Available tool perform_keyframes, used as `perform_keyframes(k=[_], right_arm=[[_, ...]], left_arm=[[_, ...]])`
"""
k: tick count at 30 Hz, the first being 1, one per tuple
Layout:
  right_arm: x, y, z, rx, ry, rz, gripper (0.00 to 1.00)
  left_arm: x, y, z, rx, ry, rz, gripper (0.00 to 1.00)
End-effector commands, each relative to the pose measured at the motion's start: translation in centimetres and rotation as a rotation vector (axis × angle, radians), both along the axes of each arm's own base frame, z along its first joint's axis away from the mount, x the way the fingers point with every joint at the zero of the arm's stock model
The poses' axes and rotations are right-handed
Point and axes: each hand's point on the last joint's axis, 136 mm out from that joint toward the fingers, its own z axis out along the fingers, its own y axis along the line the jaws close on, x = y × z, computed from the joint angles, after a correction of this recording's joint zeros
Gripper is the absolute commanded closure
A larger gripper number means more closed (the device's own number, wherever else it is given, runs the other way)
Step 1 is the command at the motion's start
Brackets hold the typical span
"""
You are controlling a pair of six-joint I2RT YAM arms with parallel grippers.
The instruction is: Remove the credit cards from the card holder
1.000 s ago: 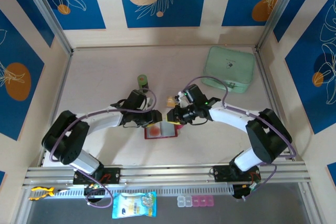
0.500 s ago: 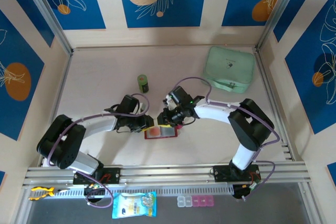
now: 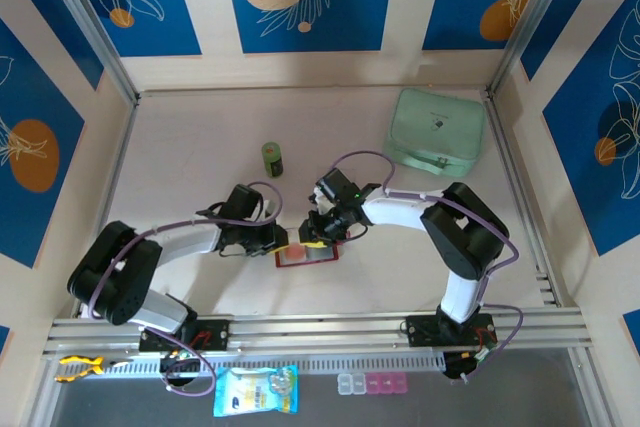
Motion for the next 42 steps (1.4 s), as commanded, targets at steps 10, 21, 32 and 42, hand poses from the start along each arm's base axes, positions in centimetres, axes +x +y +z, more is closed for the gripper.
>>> perform_keyframes(k=[10, 21, 32, 42], right_arm=[[-0.1, 1.4, 0.7, 0.022, -0.004, 0.041, 0.73], [0.0, 1.5, 0.0, -0.005, 0.008, 0.046, 0.75], [-0.1, 1.0, -1.3, -0.049, 0.019, 0.051, 0.75], [-0.3, 1.8, -1.2, -0.015, 0.025, 0.075, 0.76]], left_arm=[[-0.8, 1.0, 0.1, 0.014, -0.002, 0.001, 0.81], [-1.4, 1.6, -1.7, 0.046, 0.024, 0.0, 0.93], [-1.4, 2.1, -1.9, 0.079, 0.023, -0.005, 0.95], [-1.3, 2.0, -1.7, 0.075, 0.022, -0.006, 0.95]])
